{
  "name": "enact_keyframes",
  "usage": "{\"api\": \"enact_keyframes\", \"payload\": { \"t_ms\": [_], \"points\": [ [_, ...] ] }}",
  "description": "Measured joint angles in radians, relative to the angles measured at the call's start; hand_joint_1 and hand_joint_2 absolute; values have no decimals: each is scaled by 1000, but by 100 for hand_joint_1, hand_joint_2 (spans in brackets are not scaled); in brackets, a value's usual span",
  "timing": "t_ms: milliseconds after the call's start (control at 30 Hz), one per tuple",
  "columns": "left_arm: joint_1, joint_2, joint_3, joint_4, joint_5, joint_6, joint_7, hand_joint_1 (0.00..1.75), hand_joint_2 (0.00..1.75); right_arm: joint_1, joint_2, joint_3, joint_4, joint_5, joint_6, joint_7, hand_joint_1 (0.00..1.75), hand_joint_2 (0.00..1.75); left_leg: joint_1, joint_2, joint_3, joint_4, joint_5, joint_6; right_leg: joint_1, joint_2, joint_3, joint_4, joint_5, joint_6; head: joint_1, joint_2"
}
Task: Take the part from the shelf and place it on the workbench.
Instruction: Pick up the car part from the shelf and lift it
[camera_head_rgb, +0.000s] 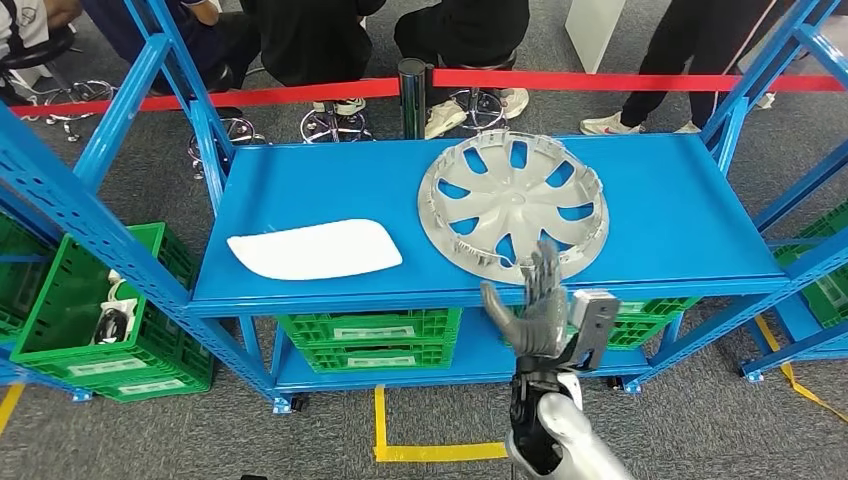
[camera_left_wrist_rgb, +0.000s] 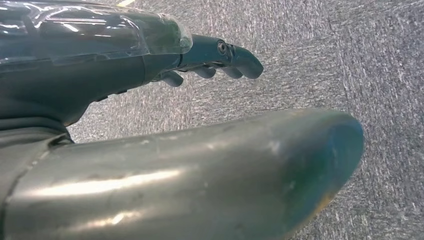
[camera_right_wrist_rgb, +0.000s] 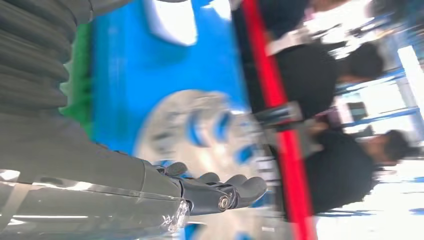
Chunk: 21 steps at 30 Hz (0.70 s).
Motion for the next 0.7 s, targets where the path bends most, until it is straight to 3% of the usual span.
{"api": "enact_keyframes", "payload": {
  "t_ms": [267, 700],
  "points": [
    [-1, 0, -14, 5, 7, 1, 3, 0, 0, 1, -13, -31, -200, 246, -24, 64, 0, 175, 0, -4, -1, 0, 0, 0, 0, -2, 0, 0, 0, 0, 1, 0],
    [-12, -4, -14, 10, 45, -2, -14, 0, 0, -80, -77, -18, -330, 643, 55, 320, 0, 175, 0, -3, -1, 0, 0, 0, 0, -2, 0, 0, 0, 0, 2, 0]
  ]
}}
